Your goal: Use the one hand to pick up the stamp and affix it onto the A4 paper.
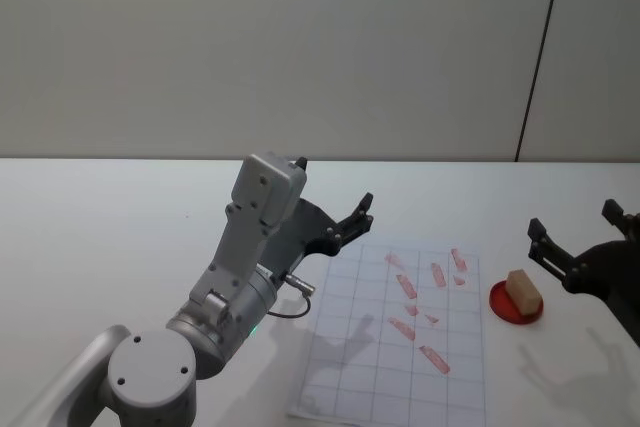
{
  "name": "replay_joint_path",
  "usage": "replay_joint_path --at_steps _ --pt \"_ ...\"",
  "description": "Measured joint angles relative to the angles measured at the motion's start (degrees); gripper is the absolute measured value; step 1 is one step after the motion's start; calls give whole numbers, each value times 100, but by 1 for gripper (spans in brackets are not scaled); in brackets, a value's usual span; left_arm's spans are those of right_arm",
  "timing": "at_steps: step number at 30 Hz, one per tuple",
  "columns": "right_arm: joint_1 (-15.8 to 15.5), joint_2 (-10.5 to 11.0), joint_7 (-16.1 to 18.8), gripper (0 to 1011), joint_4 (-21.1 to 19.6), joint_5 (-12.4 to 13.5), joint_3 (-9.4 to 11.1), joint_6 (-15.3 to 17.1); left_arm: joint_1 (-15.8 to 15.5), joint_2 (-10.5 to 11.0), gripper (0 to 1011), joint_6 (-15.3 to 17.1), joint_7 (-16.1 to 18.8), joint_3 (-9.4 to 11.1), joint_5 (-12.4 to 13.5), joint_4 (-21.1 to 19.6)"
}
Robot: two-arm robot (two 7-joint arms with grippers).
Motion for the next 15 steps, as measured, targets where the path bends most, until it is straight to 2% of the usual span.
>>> replay_joint_path --at_steps 9,15 --pt "13 -52 13 1001 172 167 6 39 0 0 1002 0 0 0 0 0" --pt "73 -118 69 1001 433 459 25 211 0 0 1002 0 0 0 0 0"
